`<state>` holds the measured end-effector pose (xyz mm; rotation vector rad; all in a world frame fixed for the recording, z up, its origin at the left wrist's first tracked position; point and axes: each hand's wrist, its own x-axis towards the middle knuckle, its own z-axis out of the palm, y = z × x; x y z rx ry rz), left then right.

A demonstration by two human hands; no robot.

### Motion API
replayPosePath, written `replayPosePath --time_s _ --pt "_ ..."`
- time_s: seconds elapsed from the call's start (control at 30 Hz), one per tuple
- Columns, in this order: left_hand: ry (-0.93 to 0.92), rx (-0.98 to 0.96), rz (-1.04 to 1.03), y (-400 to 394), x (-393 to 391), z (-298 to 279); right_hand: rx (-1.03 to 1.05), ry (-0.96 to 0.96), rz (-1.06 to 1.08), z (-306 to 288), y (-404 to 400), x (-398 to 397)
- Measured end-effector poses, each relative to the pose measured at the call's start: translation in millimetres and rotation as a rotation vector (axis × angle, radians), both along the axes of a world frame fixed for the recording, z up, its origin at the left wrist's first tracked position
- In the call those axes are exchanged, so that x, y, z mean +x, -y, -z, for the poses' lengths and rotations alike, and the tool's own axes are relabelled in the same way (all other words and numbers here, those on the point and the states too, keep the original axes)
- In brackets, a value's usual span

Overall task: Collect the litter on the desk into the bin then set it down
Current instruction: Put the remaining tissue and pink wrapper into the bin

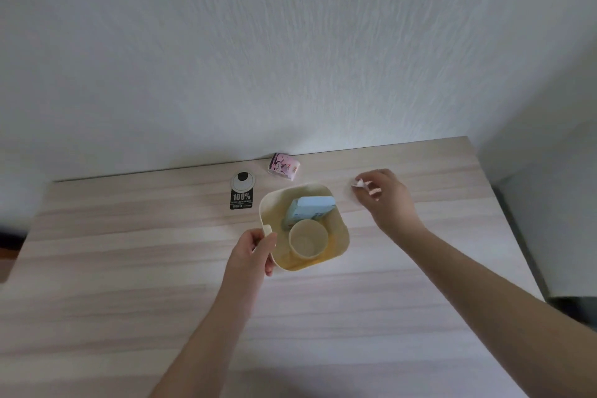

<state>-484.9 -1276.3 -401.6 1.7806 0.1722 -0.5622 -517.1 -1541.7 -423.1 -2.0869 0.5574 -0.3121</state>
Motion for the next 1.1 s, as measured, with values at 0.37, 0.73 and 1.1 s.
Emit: replayPosePath --time_s 0.37,0.73,1.1 --pt "0.045 0.009 0.079 4 -27 -12 -0.009 0.212 -0.193 -86 -79 -62" --pt "0.020 -0.057 0.140 -26 -32 -3 -0.105 -0.215 -0.273 -61 -155 -61" --pt "-0.037 -0.161 0.073 -92 0 -4 -0.118 -0.117 -0.239 -91 -209 -43"
